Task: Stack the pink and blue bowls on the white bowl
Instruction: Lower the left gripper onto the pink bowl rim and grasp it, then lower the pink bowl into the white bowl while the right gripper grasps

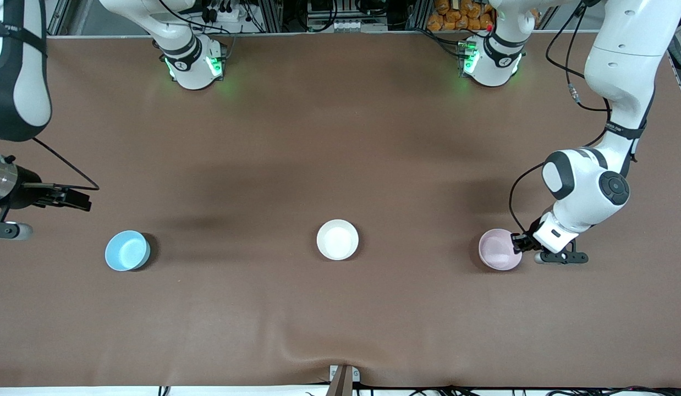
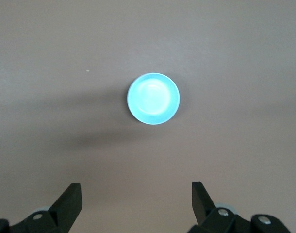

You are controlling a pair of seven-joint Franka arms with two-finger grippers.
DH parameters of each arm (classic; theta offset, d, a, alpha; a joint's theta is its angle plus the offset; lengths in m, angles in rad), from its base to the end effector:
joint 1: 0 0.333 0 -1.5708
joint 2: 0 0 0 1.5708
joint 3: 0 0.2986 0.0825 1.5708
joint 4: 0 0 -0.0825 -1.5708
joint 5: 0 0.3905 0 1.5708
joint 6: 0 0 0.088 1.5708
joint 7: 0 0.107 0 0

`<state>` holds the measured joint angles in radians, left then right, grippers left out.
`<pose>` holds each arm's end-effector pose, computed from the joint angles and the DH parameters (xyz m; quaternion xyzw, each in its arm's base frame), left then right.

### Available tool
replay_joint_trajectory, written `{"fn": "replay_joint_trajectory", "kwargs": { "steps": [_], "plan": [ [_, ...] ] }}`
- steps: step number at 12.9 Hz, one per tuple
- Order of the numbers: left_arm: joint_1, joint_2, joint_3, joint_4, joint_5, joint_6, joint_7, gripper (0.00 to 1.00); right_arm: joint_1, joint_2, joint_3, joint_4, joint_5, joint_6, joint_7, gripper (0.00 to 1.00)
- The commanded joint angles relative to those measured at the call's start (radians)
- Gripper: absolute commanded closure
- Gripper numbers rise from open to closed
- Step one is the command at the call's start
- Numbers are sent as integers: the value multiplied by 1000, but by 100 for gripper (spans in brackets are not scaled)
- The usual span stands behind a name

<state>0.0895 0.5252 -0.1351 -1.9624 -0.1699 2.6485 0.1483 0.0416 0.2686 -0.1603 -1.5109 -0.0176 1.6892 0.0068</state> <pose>0.6280 -0.0217 0.2010 0.9935 -0.0134 0.0843 0.0748 0.6319 -0.0669 0.4863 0.9968 -0.0593 -0.0450 0.0275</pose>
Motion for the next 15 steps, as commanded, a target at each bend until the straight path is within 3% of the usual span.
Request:
{"fn": "replay_joint_trajectory", "kwargs": {
  "steps": [1,6,9,15],
  "plan": [
    [-8,-88,-35,-6,-16,-103,-24,100,-48,5,7,5,45,-8,5,0],
    [-33,-94,-147,81,-16,-178,-237,100,-45,55,5,12,47,36,12,0],
    [-127,-90,-150,148,-14,-242,-390,100,-28,118,7,12,45,98,9,0],
    [-327,-30,-149,260,-6,-248,-726,100,-42,190,7,11,36,156,-5,0]
  ]
}}
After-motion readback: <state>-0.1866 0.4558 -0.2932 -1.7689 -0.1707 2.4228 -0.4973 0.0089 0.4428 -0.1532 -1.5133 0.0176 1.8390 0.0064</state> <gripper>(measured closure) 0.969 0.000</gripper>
